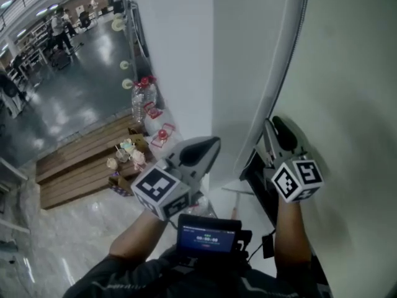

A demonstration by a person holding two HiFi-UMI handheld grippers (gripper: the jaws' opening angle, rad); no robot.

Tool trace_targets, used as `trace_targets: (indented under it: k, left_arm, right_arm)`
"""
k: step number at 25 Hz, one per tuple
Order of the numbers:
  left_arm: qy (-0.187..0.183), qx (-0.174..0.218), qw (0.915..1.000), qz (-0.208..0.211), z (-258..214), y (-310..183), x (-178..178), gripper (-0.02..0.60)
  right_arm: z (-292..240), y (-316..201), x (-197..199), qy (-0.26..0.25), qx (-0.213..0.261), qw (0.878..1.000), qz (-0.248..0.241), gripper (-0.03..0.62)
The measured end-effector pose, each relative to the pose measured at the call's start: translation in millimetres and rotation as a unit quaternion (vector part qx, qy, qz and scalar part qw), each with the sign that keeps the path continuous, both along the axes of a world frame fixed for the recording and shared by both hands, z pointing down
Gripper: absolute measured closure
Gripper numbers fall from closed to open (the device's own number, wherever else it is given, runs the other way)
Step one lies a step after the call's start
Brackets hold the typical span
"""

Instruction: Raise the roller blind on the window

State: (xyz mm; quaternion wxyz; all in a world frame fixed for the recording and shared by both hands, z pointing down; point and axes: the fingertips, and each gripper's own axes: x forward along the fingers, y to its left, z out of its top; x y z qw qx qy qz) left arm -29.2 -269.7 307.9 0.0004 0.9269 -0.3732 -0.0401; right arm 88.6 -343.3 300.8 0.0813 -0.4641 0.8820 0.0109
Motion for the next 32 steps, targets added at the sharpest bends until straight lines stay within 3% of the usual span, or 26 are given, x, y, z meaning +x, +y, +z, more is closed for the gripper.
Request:
trace_targets:
  k: [6,15,17,19,27,32]
  left_arm:
    - [0.000,0.013,0.9994,-0.032,-6.1,-5.4,-5.9,0.592]
    - [-0.002,-0.024,0.9972,-0.071,9.3,-14.0,-25.2,0.592]
    - [-0.006,-0.021,0.9974,-0.069,12.6,-15.9,-27.6,0.592]
    - [-0.007,-0.021,0.9975,-0.067,13.5,-17.7,-27.7,0.592]
    - [0.004,-0.030,0.9986,-0.043,21.7,-27.8,-21.5,0.592]
    - [0.010,-0.014,0.9998,0.008,6.3,-21.7,-4.1,0.592]
  right_arm:
    - [-1.0,-47.5,-8.3,0.013,-0.013,1.000,-0.004,0.464]
    - [9.6,-95.7,-24.4,0.021,-0.023,0.999,-0.019,0.464]
    - [13.0,-97.2,-28.8,0.023,-0.024,0.999,-0.026,0.527]
    - [14.2,-94.2,-30.4,0.023,-0.021,0.999,-0.031,0.587]
    - [13.1,-41.9,-38.1,-0.003,-0.025,0.997,-0.077,0.591]
    - [13.7,2.8,-42.1,0.001,-0.018,0.995,-0.096,0.591]
